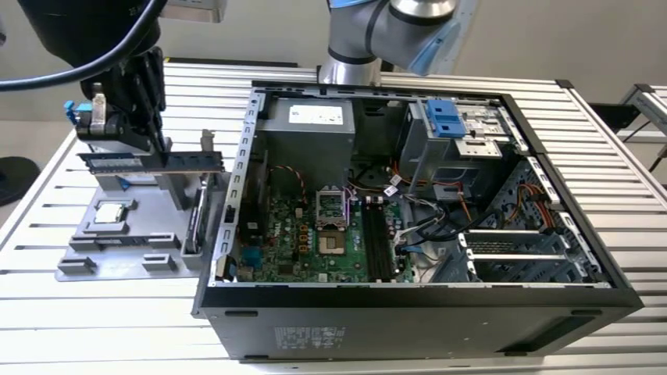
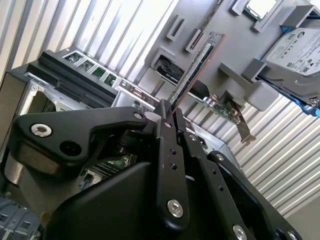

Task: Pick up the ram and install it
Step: 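Pick up the ram and move it above insertion slot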

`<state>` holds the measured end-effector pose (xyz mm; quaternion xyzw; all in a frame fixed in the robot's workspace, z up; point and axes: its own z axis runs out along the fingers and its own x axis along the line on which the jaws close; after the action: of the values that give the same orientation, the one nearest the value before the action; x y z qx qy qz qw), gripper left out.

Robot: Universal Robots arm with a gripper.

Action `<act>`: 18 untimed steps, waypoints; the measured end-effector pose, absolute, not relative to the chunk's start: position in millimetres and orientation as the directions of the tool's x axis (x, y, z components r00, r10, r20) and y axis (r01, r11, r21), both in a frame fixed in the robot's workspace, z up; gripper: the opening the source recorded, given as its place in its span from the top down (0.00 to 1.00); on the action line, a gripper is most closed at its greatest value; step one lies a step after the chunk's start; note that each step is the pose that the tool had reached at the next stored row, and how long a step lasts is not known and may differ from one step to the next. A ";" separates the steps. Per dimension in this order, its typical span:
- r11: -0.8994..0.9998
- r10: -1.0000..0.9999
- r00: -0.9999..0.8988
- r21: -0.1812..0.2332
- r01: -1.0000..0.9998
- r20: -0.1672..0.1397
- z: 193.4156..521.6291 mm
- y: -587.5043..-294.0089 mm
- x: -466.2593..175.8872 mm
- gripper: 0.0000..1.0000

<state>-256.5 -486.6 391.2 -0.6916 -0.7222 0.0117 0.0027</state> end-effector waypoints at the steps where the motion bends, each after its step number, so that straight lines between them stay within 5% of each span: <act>1: 0.043 0.999 -0.043 -0.021 0.999 -0.012 391.2 -486.5 -255.3 1.00; 18: 0.043 0.999 -0.043 -0.021 0.999 -0.012 391.2 -484.9 -234.9 1.00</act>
<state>-234.9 -484.9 391.2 -0.6916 -0.7222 0.0117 0.0027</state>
